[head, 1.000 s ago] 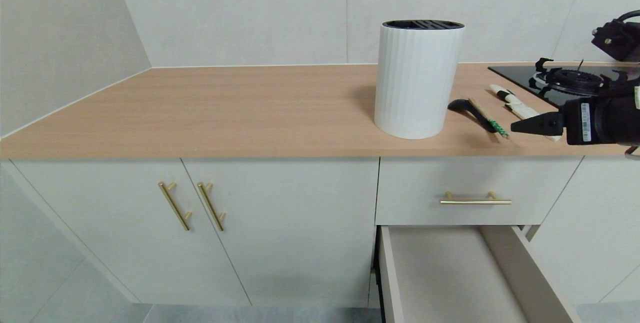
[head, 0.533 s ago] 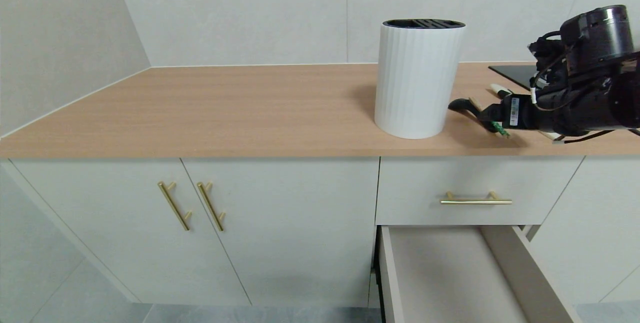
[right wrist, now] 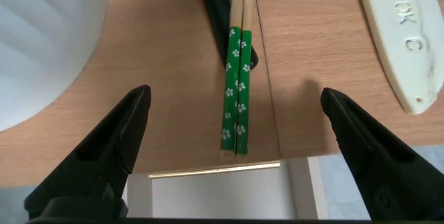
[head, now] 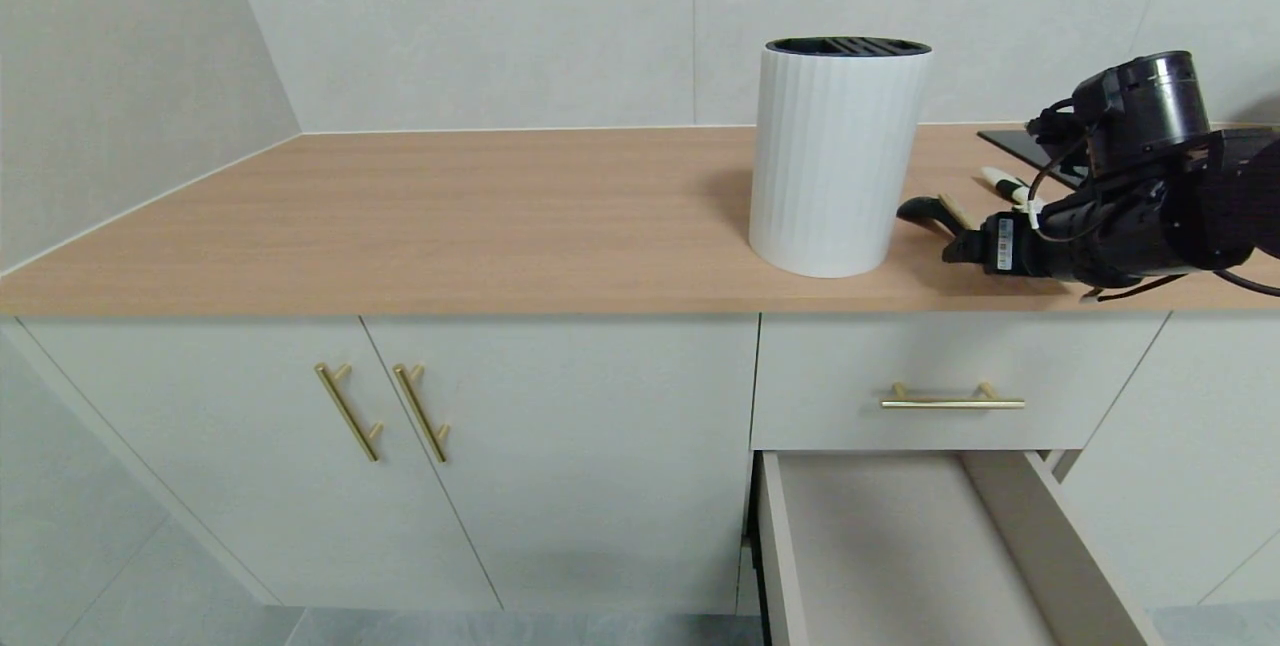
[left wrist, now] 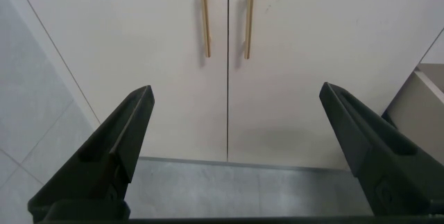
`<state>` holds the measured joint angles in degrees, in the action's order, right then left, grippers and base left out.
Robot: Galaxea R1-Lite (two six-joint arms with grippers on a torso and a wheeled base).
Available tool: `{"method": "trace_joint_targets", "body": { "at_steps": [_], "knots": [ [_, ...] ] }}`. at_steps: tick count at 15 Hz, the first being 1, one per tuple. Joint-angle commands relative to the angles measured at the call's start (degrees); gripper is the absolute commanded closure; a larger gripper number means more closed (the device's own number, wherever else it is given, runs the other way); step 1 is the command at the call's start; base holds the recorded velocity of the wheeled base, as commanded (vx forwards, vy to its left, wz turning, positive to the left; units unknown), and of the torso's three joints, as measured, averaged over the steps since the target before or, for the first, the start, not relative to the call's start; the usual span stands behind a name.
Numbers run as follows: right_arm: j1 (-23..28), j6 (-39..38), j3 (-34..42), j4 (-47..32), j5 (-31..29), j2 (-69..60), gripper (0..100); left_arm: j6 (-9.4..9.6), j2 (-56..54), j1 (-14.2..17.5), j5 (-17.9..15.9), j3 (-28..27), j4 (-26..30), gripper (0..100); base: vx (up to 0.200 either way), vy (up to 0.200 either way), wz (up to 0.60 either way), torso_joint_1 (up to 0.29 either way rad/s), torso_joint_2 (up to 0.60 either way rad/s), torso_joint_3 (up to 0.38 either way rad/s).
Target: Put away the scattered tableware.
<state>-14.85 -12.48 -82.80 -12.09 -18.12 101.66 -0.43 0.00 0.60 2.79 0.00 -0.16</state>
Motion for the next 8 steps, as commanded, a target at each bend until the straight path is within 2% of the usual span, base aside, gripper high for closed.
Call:
{"method": "trace_joint_targets", "body": {
  "at_steps": [1, 5, 8],
  "knots": [
    [0.0, 0.0, -0.1, -0.1, 0.0, 0.7, 100, -0.01, 0.0, 0.0, 0.0, 0.0, 0.0, 0, 0.0, 0.0, 0.0, 0.0, 0.0, 0.0],
    [0.0, -0.1, 0.0, -0.1, -0.3, -0.4, 100, -0.01, 0.0, 0.0, 0.0, 0.0, 0.0, 0, 0.0, 0.0, 0.0, 0.0, 0.0, 0.0],
    [-0.1, -0.2, 1.4, -0.7, -0.3, -6.5, 100, -0.01, 0.0, 0.0, 0.0, 0.0, 0.0, 0, 0.0, 0.0, 0.0, 0.0, 0.0, 0.0]
  ]
}}
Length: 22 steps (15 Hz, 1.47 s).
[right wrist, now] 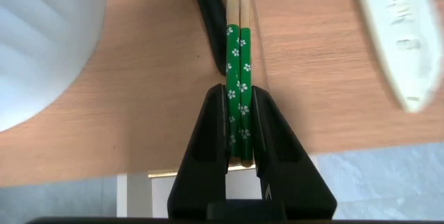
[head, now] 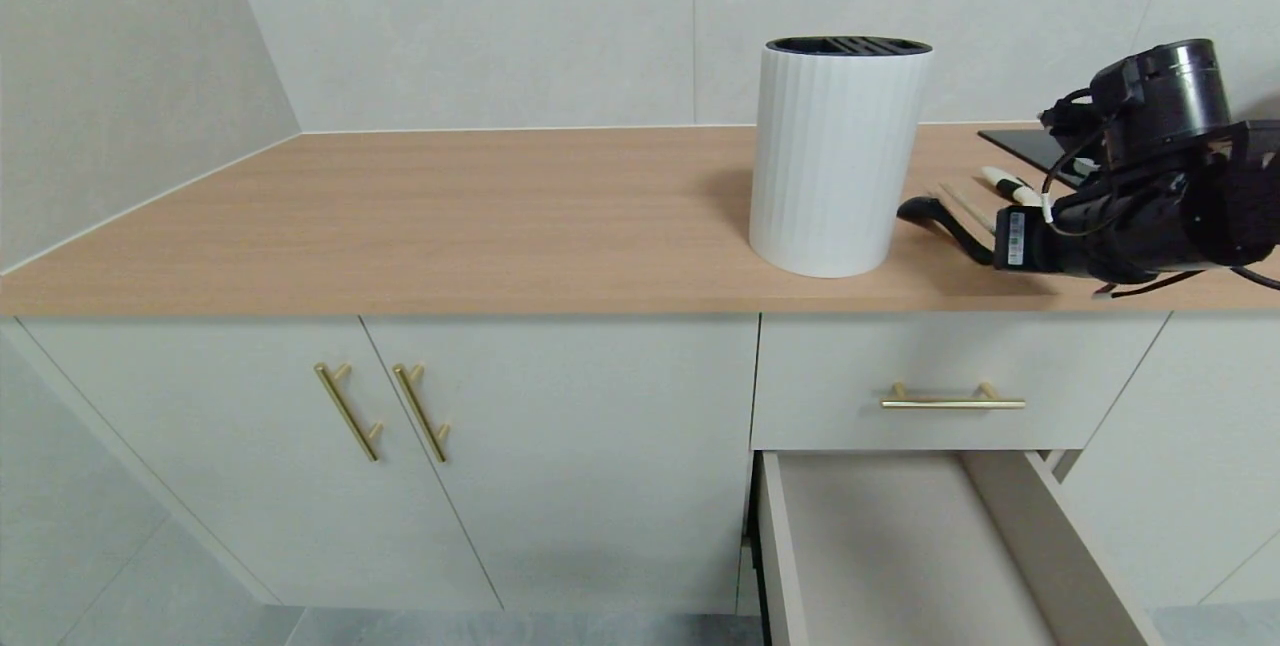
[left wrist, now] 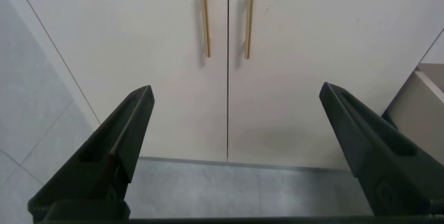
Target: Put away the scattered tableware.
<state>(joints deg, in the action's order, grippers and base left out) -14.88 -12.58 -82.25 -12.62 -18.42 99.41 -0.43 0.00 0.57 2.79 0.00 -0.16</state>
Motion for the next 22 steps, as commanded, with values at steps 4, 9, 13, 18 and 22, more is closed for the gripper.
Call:
{"method": "trace_joint_targets", "body": {
  "at_steps": [4, 9, 13, 18, 22],
  "knots": [
    [-0.1, 0.0, 6.6, -0.3, -0.1, -15.0, 100, -0.01, 0.0, 0.0, 0.0, 0.0, 0.0, 0, 0.0, 0.0, 0.0, 0.0, 0.0, 0.0],
    [-2.0, 0.2, 14.8, -10.0, 1.0, -30.9, 100, -0.01, 0.0, 0.0, 0.0, 0.0, 0.0, 0, 0.0, 0.0, 0.0, 0.0, 0.0, 0.0],
    [-3.2, 0.3, 17.1, -23.2, 17.1, -39.2, 100, -0.01, 0.0, 0.0, 0.0, 0.0, 0.0, 0, 0.0, 0.0, 0.0, 0.0, 0.0, 0.0],
    [-9.8, 5.7, 20.2, -32.4, 22.1, -39.2, 100, -0.01, 0.0, 0.0, 0.0, 0.0, 0.0, 0, 0.0, 0.0, 0.0, 0.0, 0.0, 0.0],
    [-14.3, 5.5, 25.4, -31.7, 22.0, -29.9, 100, -0.01, 0.0, 0.0, 0.0, 0.0, 0.0, 0, 0.0, 0.0, 0.0, 0.0, 0.0, 0.0]
  ]
}}
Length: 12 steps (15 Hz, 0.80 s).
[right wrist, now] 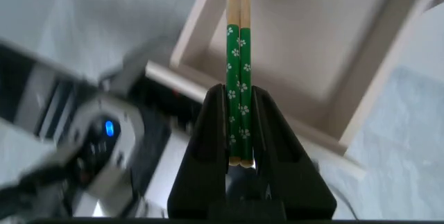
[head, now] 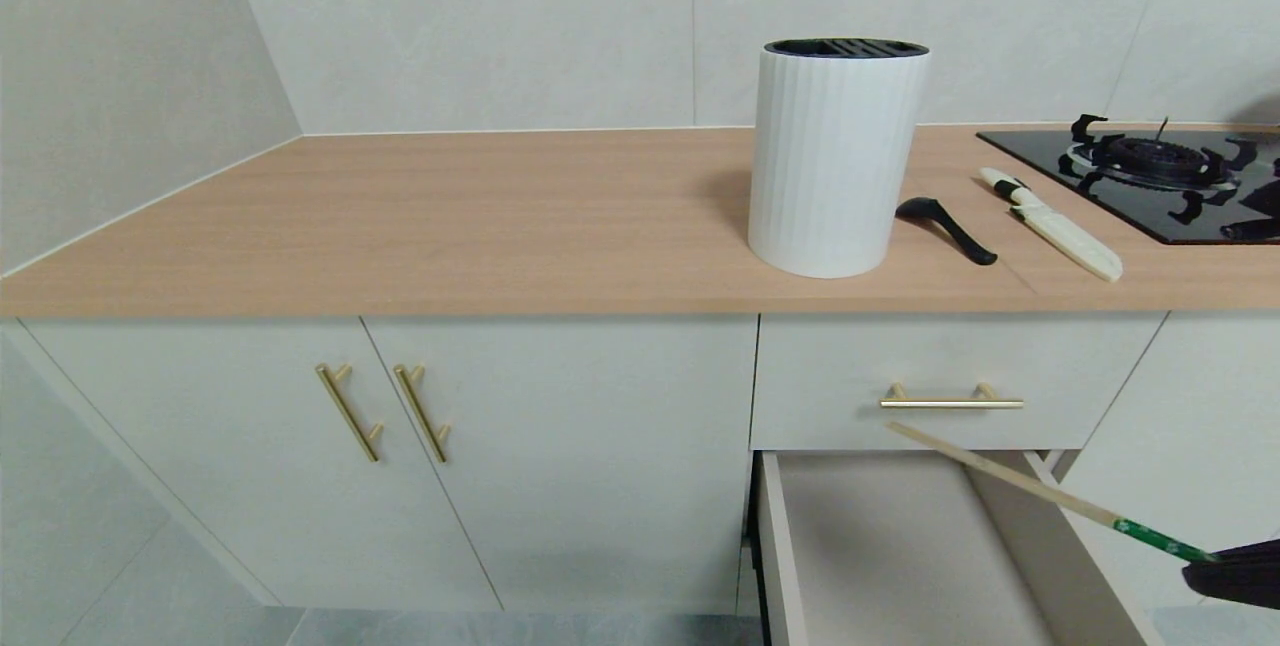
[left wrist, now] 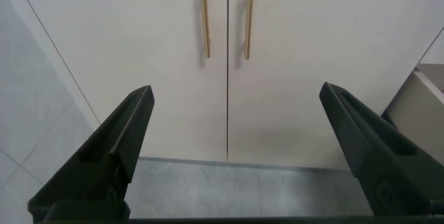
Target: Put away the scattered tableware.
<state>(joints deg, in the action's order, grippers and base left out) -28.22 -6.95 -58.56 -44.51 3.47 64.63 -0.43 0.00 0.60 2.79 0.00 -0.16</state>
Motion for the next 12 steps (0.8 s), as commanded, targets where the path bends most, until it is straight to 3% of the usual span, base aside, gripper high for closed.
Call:
{"method": "trace_joint_targets", "body": {
  "at_steps": [1, 6, 12],
  "knots": [
    [-0.9, -2.1, 2.6, 2.4, 0.1, 10.2, 100, -0.01, 0.0, -0.1, 0.0, 0.0, 0.0, 0, 0.0, 0.0, 0.0, 0.0, 0.0, 0.0],
    [-0.9, -12.0, 2.4, 7.3, -0.4, 26.4, 100, -0.01, 0.0, 0.0, 0.0, 0.0, 0.0, 0, 0.0, 0.0, 0.0, 0.0, 0.0, 0.0],
    [-0.9, -17.5, 2.4, 14.4, -4.4, 30.4, 100, -0.01, 0.0, 0.0, 0.0, 0.0, 0.0, 0, 0.0, 0.0, 0.0, 0.0, 0.0, 0.0]
  ]
}}
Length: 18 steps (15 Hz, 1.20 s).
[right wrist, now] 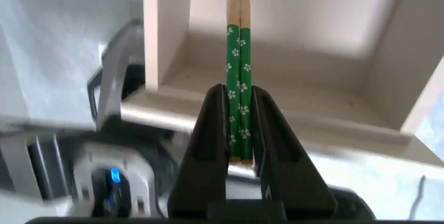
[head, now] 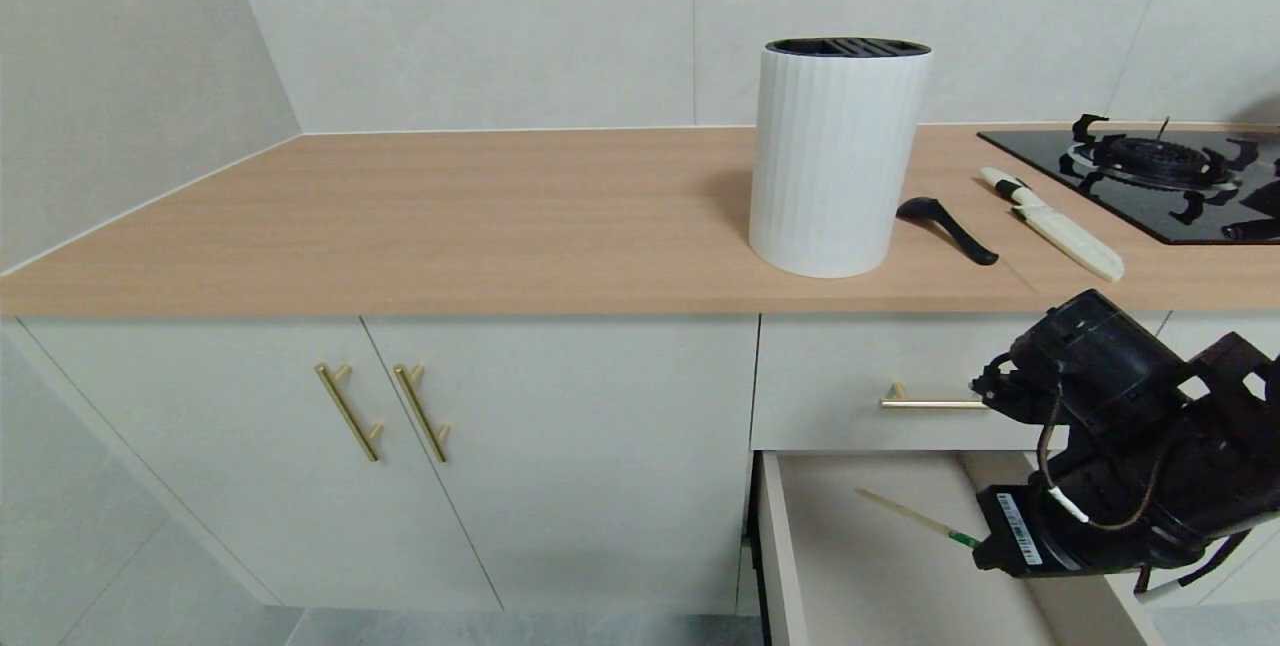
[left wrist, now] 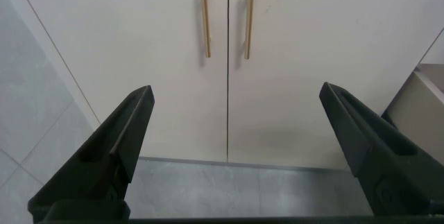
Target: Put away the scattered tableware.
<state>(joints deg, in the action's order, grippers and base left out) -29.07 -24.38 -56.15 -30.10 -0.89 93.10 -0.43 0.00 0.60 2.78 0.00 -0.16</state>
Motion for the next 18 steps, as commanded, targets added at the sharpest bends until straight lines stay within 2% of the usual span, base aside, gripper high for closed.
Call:
{"method": "trace_joint_targets", "body": {
  "at_steps": [1, 11, 16, 18],
  "knots": [
    [0.0, -0.1, 0.1, 0.6, -0.1, 1.9, 100, -0.01, 0.0, 0.0, 0.0, 0.0, 0.0, 0, 0.0, 0.0, 0.0, 0.0, 0.0, 0.0],
    [-0.1, -0.2, 0.5, 2.7, -2.5, 1.6, 100, -0.01, 0.0, 0.0, 0.0, 0.0, 0.0, 0, 0.0, 0.0, 0.0, -0.097, 0.37, 0.268],
    [-0.3, -0.3, 0.6, 3.6, -4.9, 1.4, 100, -0.01, 0.0, 0.0, 0.0, 0.0, 0.0, 0, 0.0, 0.0, 0.0, -0.013, 0.06, 0.055],
    [-0.5, -0.1, 2.8, 8.9, -5.0, 2.0, 100, -0.01, 0.0, -0.1, 0.0, 0.0, 0.0, 0, 0.0, 0.0, 0.0, 0.0, 0.0, 0.0]
  ]
}}
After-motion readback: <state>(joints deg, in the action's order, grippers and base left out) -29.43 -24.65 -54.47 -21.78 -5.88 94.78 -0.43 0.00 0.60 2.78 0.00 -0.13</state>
